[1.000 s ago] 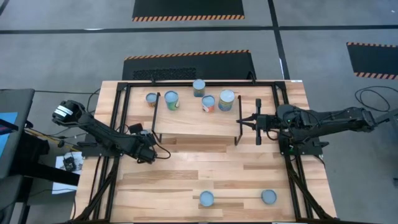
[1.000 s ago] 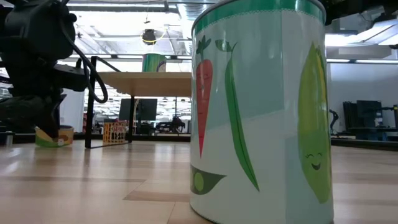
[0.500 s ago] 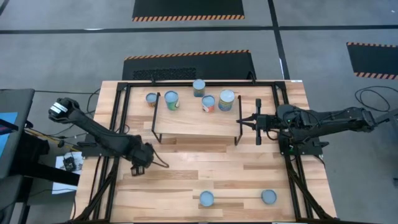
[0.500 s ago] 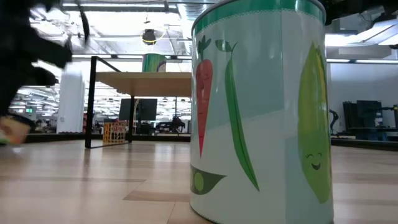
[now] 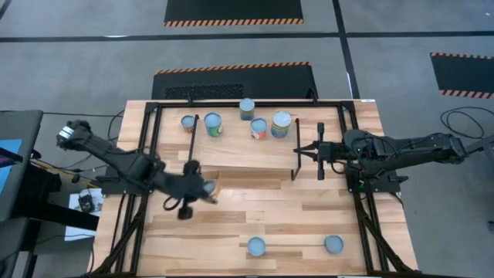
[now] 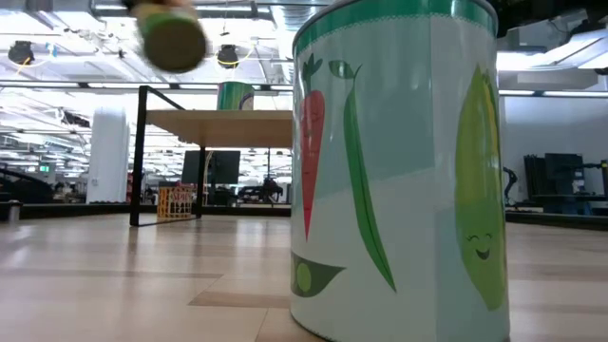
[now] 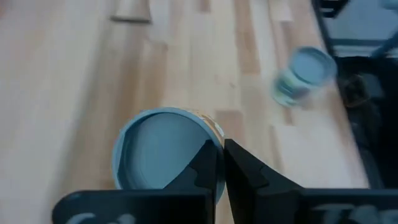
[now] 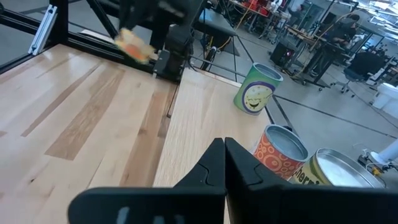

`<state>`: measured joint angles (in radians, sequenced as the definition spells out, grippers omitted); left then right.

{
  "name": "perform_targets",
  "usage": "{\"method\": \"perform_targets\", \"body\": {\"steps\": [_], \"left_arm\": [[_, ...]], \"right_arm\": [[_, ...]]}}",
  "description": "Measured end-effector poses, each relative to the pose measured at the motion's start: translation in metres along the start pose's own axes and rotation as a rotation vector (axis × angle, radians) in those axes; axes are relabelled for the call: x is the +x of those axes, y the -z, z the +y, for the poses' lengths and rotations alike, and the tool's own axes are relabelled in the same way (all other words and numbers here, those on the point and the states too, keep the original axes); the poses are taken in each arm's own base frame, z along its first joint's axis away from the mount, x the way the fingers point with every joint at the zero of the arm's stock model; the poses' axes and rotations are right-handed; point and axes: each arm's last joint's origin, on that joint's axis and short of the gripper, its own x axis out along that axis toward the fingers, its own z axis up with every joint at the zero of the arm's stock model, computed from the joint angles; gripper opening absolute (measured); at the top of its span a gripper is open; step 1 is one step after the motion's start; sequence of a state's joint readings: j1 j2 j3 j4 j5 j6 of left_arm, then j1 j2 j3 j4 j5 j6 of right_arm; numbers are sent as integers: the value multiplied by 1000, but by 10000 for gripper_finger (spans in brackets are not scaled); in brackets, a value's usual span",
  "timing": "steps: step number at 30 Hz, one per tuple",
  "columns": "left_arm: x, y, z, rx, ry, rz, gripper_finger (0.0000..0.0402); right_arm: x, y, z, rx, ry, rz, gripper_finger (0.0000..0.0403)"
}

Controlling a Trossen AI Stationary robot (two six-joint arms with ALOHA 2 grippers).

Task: Pick and place cans onto a shelf
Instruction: Put the yellow can on the shelf

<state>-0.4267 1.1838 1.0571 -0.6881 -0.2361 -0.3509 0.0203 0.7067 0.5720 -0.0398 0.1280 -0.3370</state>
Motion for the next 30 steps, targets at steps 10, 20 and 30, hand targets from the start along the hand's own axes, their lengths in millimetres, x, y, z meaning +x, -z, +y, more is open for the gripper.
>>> {"method": "perform_targets", "body": {"steps": [10,20,30], "left_arm": [[34,-78,64,144,-118,177,2],[59,-115,148,104,-319,316,2],[75,-110,199,70,-323,376,2]], "right_arm": [[0,0,0,-1,-2,5,11],[0,1,0,-2,-4,12,11],[0,1,0,-3,-4,11,11]]}}
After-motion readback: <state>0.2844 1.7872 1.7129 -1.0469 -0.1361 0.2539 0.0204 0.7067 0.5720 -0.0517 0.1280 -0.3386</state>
